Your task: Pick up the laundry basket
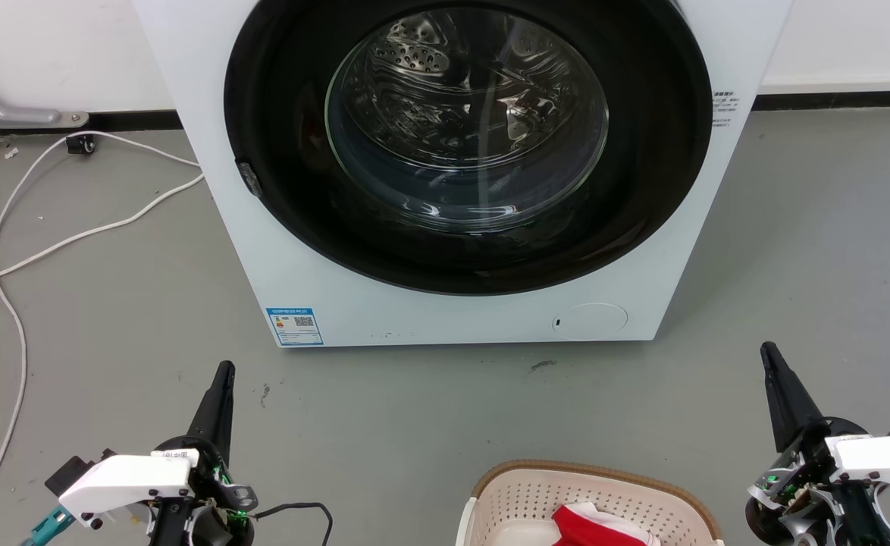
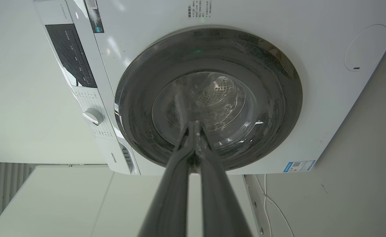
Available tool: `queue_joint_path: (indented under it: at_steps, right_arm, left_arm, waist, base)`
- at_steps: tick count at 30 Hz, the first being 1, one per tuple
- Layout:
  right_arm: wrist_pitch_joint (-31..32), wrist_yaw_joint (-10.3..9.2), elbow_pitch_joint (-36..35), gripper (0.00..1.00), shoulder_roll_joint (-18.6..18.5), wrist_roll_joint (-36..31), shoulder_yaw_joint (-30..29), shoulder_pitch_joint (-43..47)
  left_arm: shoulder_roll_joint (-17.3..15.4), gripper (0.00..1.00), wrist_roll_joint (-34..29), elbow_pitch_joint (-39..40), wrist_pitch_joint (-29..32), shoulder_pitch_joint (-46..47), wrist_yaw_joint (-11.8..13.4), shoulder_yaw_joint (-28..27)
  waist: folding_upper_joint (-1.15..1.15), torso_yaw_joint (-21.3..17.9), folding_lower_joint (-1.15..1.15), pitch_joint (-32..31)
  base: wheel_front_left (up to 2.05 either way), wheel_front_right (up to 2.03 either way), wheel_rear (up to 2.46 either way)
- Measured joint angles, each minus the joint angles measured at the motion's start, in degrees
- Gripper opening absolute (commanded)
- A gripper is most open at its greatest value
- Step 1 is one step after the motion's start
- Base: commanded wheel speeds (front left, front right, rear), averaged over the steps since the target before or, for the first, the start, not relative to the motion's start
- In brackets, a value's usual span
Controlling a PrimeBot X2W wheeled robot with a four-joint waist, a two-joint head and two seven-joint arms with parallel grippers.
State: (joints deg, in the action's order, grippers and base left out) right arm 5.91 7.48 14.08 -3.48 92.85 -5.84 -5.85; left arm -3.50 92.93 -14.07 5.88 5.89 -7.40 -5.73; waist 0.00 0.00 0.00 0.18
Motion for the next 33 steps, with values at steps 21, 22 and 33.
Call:
queue_joint_path:
  at_steps: [21,22,33]
  right_arm:
    - [0.2,0.00,0.0,0.00,0.1,-0.1,-0.2,0.0]
    - [0.2,0.00,0.0,0.00,0.1,-0.1,-0.2,0.0]
    - [-1.2,0.00,0.2,1.00,0.3,-0.2,0.9,1.7]
  left_arm:
    - [0.2,0.00,-0.4,0.0,0.1,0.0,0.0,-0.2]
    - [0.2,0.00,-0.4,0.0,0.1,0.0,0.0,-0.2]
    - [0.5,1.00,-0.4,-0.8,-1.0,-1.4,0.1,1.3]
  waist:
    - [0.00,0.0,0.00,0.0]
    - [0.00,0.0,0.00,0.0]
    - [0.00,0.0,0.00,0.0]
  base:
    - [0.00,0.00,0.00]
    - [0.00,0.00,0.00]
    - [0.00,0.00,0.00]
